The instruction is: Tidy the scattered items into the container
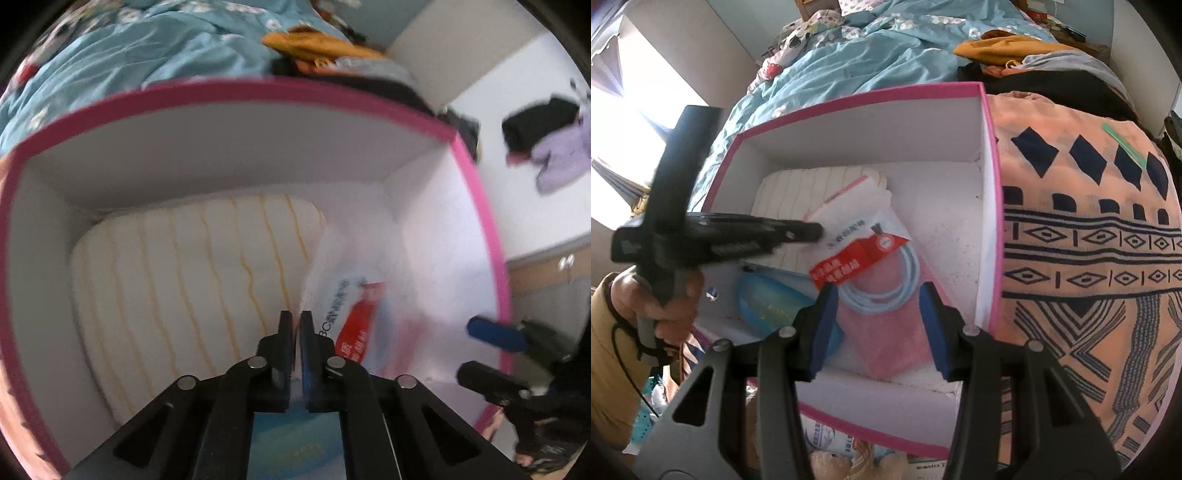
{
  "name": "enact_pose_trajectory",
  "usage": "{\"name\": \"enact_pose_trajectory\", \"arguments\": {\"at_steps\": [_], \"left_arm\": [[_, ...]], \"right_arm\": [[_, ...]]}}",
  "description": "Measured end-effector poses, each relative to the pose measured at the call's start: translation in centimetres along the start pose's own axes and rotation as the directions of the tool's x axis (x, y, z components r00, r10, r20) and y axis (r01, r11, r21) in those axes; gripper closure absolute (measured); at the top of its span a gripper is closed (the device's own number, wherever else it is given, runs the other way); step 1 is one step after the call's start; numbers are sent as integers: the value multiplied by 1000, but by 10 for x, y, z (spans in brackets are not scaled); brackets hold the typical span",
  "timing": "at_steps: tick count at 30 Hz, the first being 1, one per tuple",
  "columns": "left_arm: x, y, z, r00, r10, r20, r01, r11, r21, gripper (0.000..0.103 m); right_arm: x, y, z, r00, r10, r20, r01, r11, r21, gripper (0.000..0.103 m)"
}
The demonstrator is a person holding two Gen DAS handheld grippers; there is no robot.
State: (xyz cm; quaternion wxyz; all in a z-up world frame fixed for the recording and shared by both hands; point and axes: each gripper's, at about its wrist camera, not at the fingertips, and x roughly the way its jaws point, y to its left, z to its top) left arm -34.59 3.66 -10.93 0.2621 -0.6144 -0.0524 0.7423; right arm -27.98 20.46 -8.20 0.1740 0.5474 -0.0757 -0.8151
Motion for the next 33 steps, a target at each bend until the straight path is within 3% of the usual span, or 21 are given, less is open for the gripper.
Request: {"name": "enact_pose_trajectory", "arguments": {"at_steps": [5,12,14,15,17,19,21,23,28,33], "left_arm": [[-39,37,-6,994,0,108,12,994,-111,103],[-38,37,-11,990,79,113,-71,995,-74,103],[-26,19,-4,987,119,108,-116,993,-28,101],[-20,14,-3,986,135,103,-134,991,-13,101],[-12,12,-4,992,109,64,-108,994,-13,99],[-2,11,-3,992,121,40,-121,993,-6,96],[6,9,0,991,134,22,-134,991,4,90],[9,5,-1,990,143,10,-143,990,12,84],[13,7,-1,994,112,12,-112,994,-7,82],[11,10,-1,995,96,17,-96,995,-14,82]], "right_arm": [[2,7,1,1000,2,-24,-3,1000,-25,55],[28,25,13,978,-136,-155,122,988,-94,55],[37,29,20,959,-214,-184,190,972,-141,54],[45,33,22,945,-245,-216,207,961,-185,47],[59,42,24,914,-315,-257,245,931,-271,45],[72,47,25,881,-371,-295,279,909,-309,35],[79,51,26,862,-355,-363,259,922,-287,25],[81,53,26,849,-308,-429,224,946,-236,24],[84,31,22,860,-181,-478,190,981,-30,29],[97,1,17,882,-65,-466,195,952,236,29]]}}
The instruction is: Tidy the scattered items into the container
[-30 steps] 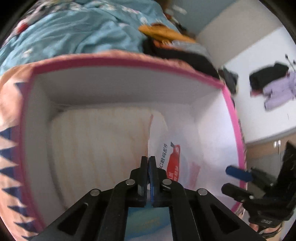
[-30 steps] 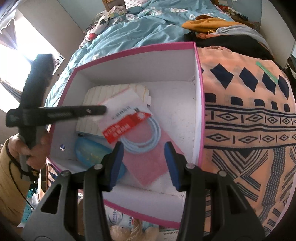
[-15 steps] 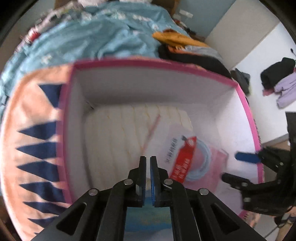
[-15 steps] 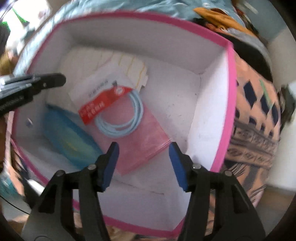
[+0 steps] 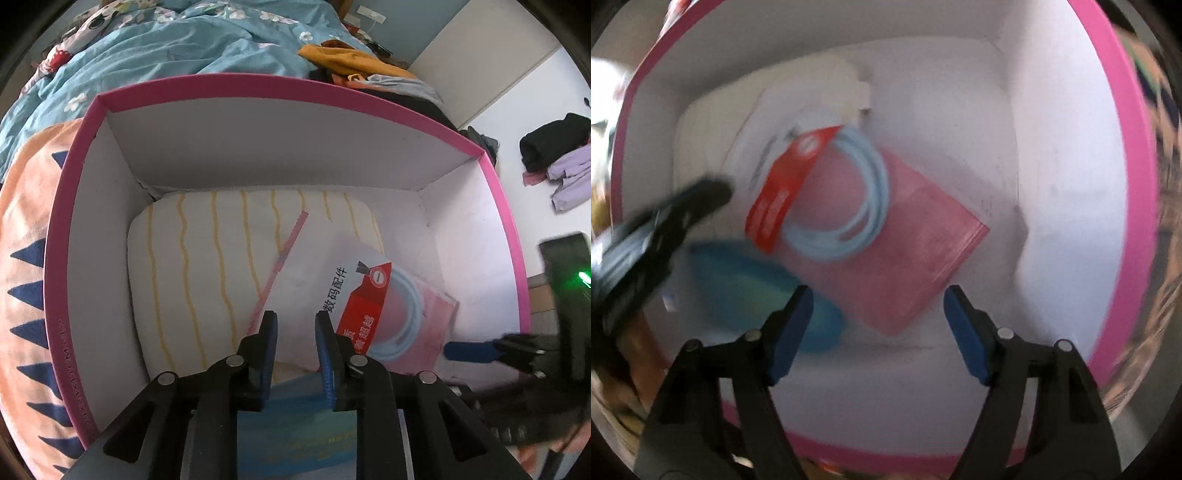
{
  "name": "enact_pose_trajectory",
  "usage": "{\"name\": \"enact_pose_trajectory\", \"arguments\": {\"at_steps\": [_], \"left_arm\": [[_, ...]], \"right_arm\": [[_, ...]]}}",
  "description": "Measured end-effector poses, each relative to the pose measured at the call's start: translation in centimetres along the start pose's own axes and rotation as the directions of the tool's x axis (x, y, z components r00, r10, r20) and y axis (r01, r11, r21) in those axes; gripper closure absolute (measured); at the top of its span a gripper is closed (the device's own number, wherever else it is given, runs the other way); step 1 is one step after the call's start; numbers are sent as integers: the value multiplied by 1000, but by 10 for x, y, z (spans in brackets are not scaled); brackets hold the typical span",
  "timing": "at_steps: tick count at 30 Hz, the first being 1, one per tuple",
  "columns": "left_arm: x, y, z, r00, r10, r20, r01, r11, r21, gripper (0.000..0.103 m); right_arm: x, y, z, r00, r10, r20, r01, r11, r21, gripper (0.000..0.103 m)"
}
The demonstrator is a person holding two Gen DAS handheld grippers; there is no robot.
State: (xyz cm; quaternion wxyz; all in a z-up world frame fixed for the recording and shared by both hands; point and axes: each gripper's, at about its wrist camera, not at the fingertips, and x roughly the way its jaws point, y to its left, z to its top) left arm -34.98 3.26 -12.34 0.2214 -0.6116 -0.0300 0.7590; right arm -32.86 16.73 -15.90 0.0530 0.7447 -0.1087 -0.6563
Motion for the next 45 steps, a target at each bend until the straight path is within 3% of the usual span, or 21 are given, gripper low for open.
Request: {"name": "enact_pose_trajectory", "arguments": {"at_steps": [5,7,8,9,12,22,25,30,35,38,45], "left_arm": [[4,-1,-1,1000,12,-11,-12,1000,9,77],[2,2,-1,1000,-5,1,5,1000,4,77],[1,3,-2,1000,-14,7,14,1000,0,77],[0,4,-2,1000,-22,12,22,1000,-4,77],[-2,8,-1,999,-31,28,32,999,-23,76],[0,8,-3,998,-63,22,64,997,-47,63],[-2,10,-5,997,-75,28,76,996,-53,63],[-14,7,-12,992,-98,83,103,993,-61,54],[-37,5,-22,984,-80,159,90,994,-56,51],[-56,1,-29,974,-47,220,60,997,-52,50],[-107,-9,-60,927,43,374,-33,999,-35,23]], "right_arm": [[4,-14,2,993,83,88,-88,994,58,33],[-5,-11,1,986,89,141,-93,995,20,67],[-10,-9,2,982,97,164,-97,995,-5,76],[-14,-7,2,977,117,177,-113,993,-29,83],[-21,-1,7,970,129,207,-114,990,-84,88],[-24,17,21,942,142,303,-88,979,-186,91],[-32,13,19,932,158,327,-98,976,-194,87],[-44,-1,3,912,161,378,-104,981,-166,82],[-60,-5,-9,877,227,423,-158,968,-194,78],[-75,-3,-23,847,261,464,-161,956,-244,74],[-99,18,-57,792,318,521,-141,926,-351,66]]}}
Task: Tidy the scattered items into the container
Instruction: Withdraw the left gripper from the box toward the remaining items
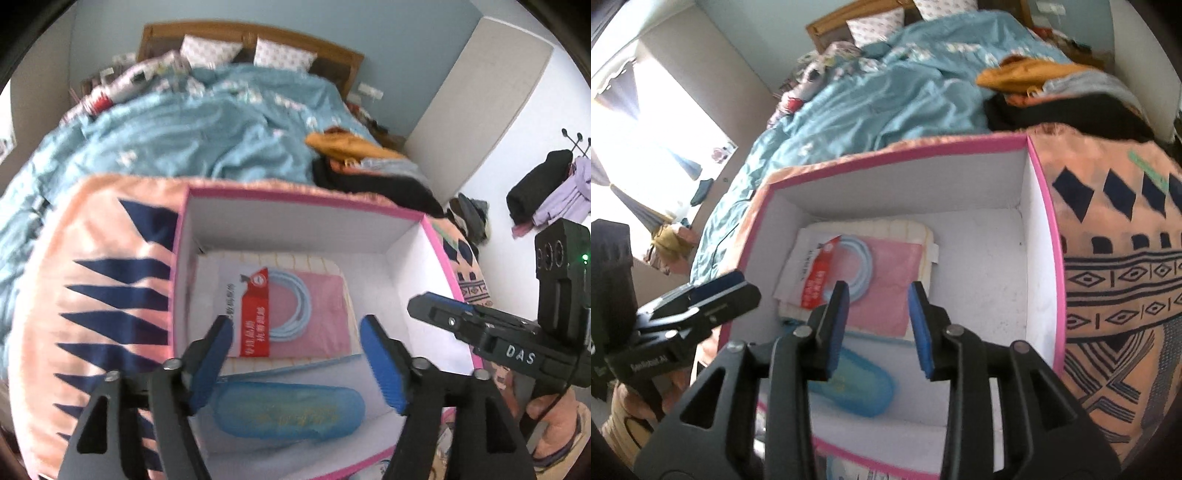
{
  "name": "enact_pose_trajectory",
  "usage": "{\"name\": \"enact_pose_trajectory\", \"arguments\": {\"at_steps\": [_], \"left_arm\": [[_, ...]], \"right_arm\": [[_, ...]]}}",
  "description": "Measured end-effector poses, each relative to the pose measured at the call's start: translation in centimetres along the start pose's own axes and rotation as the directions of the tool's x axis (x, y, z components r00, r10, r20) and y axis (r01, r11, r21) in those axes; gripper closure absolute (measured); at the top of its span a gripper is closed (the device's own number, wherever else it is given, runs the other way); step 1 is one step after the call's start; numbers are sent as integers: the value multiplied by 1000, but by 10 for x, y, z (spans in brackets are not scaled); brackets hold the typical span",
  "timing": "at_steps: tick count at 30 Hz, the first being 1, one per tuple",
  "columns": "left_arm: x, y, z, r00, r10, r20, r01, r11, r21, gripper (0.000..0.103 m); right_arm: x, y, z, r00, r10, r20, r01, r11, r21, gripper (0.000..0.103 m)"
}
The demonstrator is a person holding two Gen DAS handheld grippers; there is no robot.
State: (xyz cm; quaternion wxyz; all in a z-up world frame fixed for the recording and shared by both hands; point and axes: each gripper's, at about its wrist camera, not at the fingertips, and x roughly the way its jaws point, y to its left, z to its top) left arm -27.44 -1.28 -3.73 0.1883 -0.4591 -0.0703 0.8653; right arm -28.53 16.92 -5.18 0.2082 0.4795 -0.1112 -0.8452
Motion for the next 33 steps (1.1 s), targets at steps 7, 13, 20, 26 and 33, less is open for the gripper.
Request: {"name": "enact_pose_trajectory", "arguments": {"at_steps": [7,13,20,26,33], "left_arm": [[-18,-8,-10,995,90,35,-89,996,-12,16],[-32,-18,-25,986,158,50,-157,987,-24,12],[-45,-27,-36,974,214,77,-212,977,-29,7],[-52,-26,-42,969,233,77,-231,972,-37,3],[-65,-17,-55,974,213,76,-211,977,-36,0]], "right_arm": [[-28,23,-18,998,15,56,-10,996,-90,50],[-45,36,-40,997,7,83,4,990,-140,36],[-59,42,-53,993,-2,121,22,987,-160,26],[-66,39,-60,989,8,148,13,990,-137,21],[-78,29,-74,986,-1,169,19,994,-106,19]]}}
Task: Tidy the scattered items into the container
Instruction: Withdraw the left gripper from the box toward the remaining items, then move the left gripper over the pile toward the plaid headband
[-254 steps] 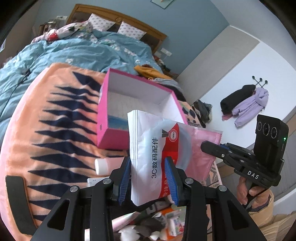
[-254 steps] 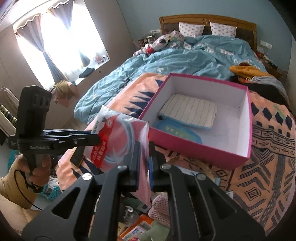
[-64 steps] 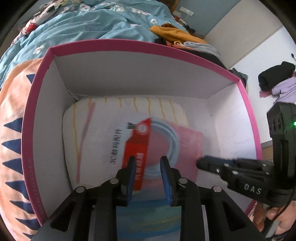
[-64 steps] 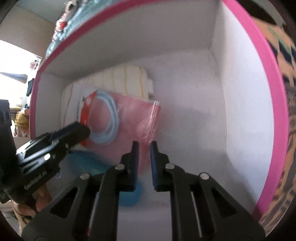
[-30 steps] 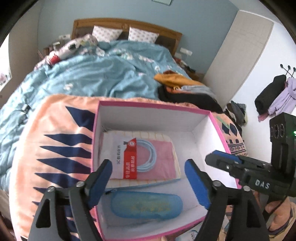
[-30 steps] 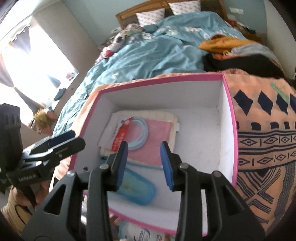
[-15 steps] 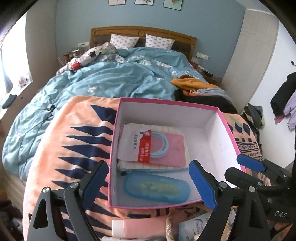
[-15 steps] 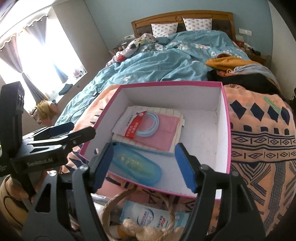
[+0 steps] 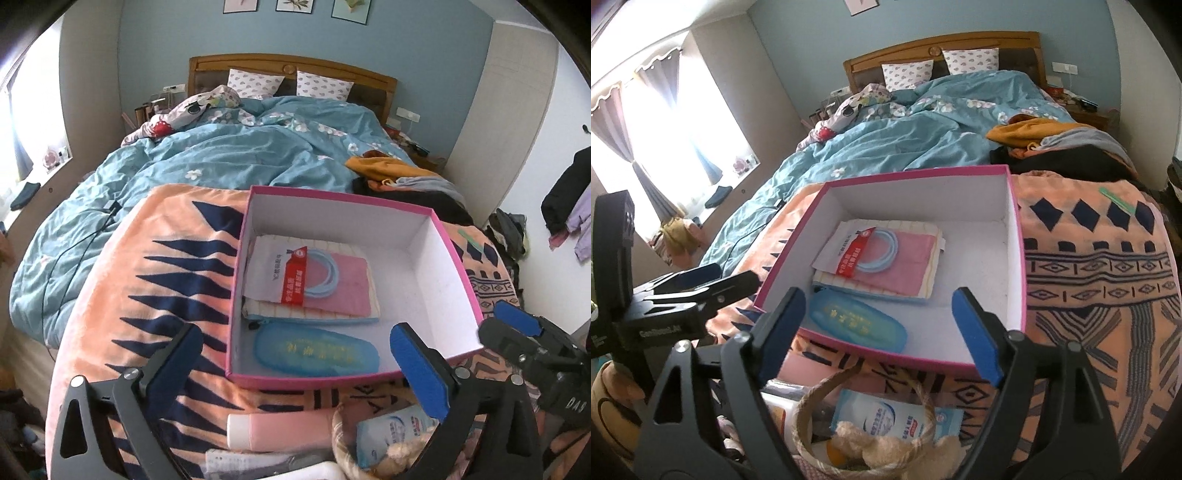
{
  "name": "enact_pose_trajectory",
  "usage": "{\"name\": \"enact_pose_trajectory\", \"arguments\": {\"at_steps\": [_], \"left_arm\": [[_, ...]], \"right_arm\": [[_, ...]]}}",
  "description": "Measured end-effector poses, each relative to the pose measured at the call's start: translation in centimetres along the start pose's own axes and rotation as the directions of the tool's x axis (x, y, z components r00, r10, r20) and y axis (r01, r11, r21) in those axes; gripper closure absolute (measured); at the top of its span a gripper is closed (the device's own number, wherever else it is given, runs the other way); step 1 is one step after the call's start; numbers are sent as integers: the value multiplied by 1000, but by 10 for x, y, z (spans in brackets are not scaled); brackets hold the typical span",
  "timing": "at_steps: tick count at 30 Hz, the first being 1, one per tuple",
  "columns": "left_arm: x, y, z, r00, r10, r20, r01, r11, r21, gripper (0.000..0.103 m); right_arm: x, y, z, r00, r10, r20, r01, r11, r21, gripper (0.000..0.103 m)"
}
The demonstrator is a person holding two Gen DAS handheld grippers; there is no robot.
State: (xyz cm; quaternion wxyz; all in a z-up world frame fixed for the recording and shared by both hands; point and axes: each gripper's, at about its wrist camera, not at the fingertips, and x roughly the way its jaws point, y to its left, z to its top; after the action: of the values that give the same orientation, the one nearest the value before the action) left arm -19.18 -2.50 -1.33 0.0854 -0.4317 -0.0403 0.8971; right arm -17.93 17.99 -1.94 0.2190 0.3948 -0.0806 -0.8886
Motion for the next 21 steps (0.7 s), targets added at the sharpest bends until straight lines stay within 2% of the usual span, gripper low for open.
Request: {"name": "enact_pose_trajectory", "arguments": {"at_steps": [8,15,21], "left_arm": [[2,32,-16,998,0,-60,-4,998,-60,0],[5,42,-31,994,11,-110,-19,997,-75,0],[14,32,-48,983,-61,-171,49,996,-73,0]], "right_arm": [[-2,4,-19,998,29,-55,-30,999,-16,19],[4,2,-32,990,51,-135,-50,999,10,19],[11,-8,-46,976,50,-211,-41,998,43,19]]}}
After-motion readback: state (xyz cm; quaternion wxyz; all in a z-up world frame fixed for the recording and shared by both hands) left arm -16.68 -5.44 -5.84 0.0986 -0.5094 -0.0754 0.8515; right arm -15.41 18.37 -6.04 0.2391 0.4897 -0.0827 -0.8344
